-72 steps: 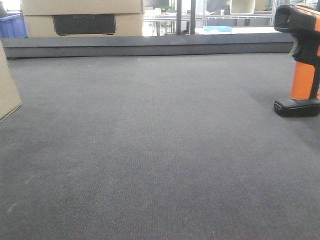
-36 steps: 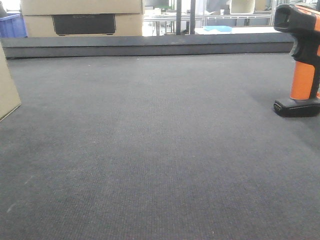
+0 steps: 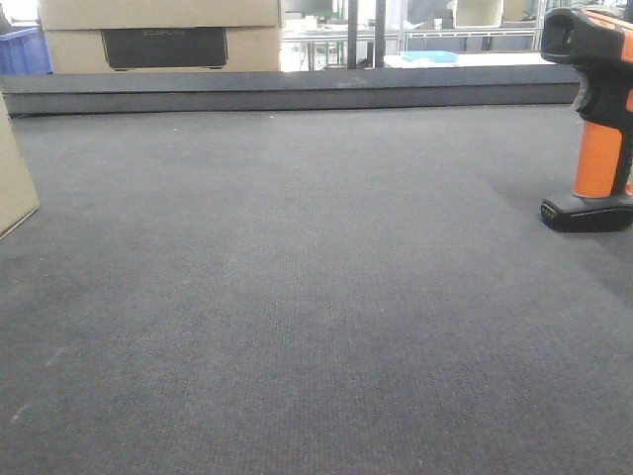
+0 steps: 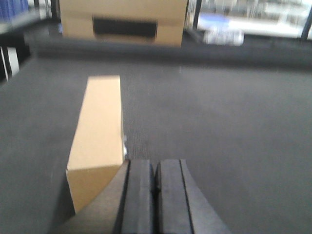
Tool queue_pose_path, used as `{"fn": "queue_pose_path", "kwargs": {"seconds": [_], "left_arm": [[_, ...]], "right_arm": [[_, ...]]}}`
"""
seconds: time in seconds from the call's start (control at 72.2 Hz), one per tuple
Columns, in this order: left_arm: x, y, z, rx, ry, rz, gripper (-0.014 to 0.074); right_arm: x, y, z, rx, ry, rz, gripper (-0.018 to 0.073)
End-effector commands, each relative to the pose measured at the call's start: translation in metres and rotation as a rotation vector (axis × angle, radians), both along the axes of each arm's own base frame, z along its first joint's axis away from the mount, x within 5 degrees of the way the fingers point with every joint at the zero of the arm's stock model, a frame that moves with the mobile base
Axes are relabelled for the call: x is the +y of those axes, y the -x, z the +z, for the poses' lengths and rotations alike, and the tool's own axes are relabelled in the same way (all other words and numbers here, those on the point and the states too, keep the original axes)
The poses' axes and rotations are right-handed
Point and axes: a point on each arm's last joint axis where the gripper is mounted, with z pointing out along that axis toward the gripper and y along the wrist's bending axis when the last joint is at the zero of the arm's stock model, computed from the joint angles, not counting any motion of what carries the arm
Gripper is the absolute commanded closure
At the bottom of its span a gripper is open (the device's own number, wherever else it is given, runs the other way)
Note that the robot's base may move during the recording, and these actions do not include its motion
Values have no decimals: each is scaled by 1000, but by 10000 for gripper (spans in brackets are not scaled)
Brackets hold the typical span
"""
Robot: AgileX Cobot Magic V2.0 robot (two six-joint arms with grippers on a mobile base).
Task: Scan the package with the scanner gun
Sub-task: 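Lower the left gripper over the long narrow cardboard box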
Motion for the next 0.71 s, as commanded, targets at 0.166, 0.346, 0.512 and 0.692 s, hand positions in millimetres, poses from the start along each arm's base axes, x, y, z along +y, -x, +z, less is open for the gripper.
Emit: {"fn": "queue_pose_path", "kwargs": {"seconds": [0.166,0.346,0.512,0.692], "left_arm": [[-2,-55,47,159,-16,-11,708],[-2,-90,56,233,-21,-10,708],[-3,-126,62,374,-6,-9,708],[7,-164,62,499,36,57,708]], "right_arm": [[0,0,2,-21,4,-2,728],[0,0,2,-21,4,-2,728],[0,0,2,-21,4,-2,728],[0,0,2,-21,4,-2,728]]}}
